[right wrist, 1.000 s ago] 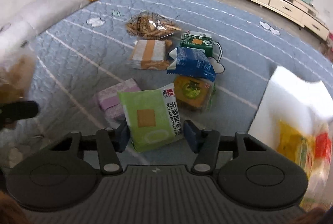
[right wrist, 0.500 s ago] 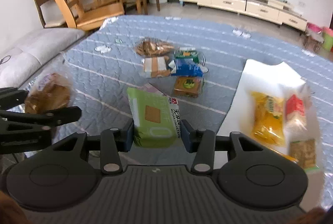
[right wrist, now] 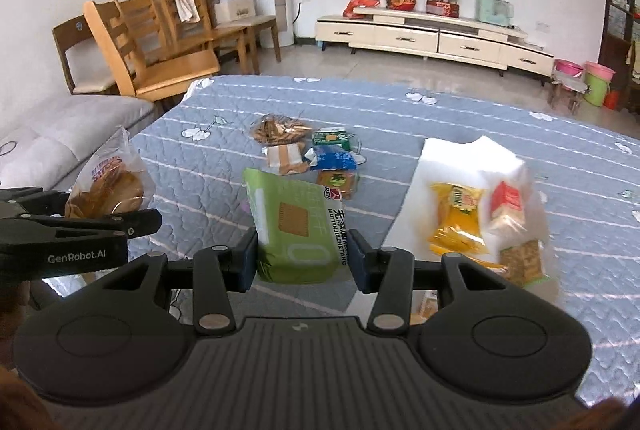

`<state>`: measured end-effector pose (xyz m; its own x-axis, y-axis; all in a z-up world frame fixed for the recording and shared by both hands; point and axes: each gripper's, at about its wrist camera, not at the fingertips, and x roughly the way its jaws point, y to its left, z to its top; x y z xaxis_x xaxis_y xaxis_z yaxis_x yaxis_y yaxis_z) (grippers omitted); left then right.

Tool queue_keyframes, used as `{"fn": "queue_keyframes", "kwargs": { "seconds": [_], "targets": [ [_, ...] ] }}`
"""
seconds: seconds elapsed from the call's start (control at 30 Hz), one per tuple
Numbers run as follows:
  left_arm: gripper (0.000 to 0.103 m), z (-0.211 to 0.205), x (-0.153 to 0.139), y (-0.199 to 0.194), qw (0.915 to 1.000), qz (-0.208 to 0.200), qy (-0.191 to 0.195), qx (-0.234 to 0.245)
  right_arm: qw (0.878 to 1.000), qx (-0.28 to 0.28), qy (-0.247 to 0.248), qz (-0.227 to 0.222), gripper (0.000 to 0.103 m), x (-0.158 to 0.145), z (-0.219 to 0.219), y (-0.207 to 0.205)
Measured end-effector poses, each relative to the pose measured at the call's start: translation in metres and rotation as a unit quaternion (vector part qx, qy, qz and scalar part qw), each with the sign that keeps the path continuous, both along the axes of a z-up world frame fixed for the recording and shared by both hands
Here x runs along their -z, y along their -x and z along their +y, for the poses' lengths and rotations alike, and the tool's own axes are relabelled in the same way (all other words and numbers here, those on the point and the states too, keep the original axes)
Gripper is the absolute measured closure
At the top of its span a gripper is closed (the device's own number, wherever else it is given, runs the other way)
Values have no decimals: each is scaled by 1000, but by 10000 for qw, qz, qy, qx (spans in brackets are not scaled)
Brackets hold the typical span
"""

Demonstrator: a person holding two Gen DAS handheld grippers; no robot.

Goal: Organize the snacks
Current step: 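Carry the bread bag and green pack over the white paper with both grippers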

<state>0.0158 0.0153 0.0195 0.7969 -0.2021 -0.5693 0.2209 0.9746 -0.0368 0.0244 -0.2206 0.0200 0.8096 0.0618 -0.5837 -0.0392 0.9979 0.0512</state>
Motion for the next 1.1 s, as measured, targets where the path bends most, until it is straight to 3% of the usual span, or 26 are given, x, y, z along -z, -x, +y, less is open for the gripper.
{"fn": "queue_keyframes", "kwargs": {
  "seconds": [0.63,1.1],
  "targets": [
    [35,-19,-8,19,9997,-90,-1,246,9985,531,-2,-151,46,2,-33,41],
    [35,-56,-12,16,9976,-132,-24,678,9886,1477,37,-287,46,-1,-84,66]
  ]
}}
